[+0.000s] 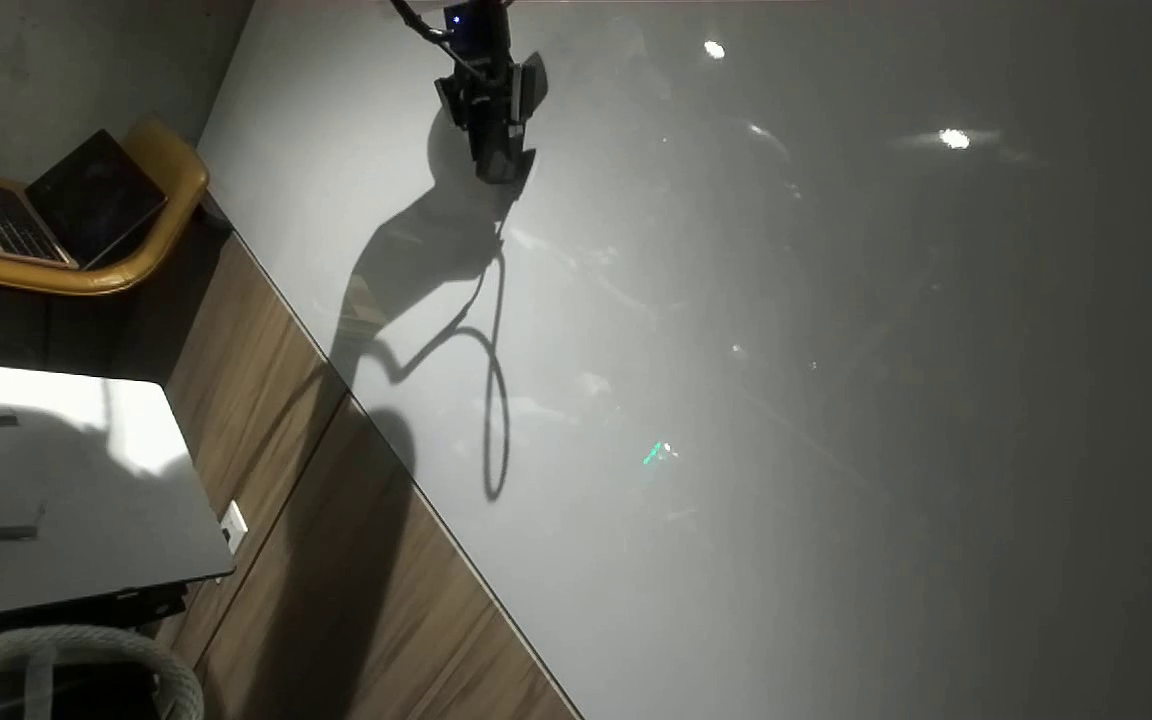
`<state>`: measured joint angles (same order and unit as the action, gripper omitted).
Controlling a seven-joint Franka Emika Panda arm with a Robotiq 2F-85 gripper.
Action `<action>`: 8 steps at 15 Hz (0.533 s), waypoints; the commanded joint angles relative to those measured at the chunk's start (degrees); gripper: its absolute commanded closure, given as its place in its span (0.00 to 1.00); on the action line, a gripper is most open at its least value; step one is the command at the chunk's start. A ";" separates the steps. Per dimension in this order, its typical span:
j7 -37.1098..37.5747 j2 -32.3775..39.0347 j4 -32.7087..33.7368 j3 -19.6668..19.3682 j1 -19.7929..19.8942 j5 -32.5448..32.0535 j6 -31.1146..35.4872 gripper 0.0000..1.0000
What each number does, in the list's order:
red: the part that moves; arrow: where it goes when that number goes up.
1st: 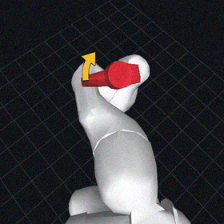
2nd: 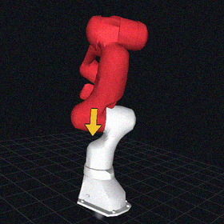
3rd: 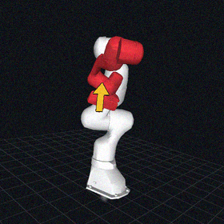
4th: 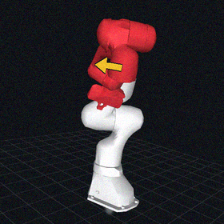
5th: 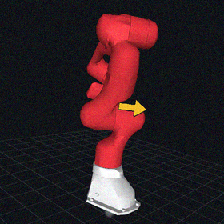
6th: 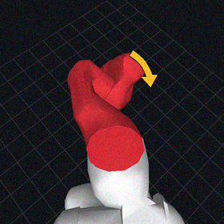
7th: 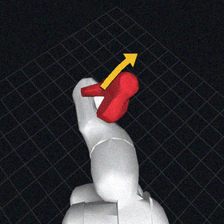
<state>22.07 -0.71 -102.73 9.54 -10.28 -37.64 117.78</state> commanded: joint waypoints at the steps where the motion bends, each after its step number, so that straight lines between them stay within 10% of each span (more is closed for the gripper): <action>1: -7.22 -4.81 -7.13 -1.47 1.89 8.07 -5.08 0.71; 8: -13.42 -8.43 -26.19 -3.32 3.95 22.19 -7.26 0.71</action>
<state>11.54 -6.91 -122.62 7.04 -7.02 -20.14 110.89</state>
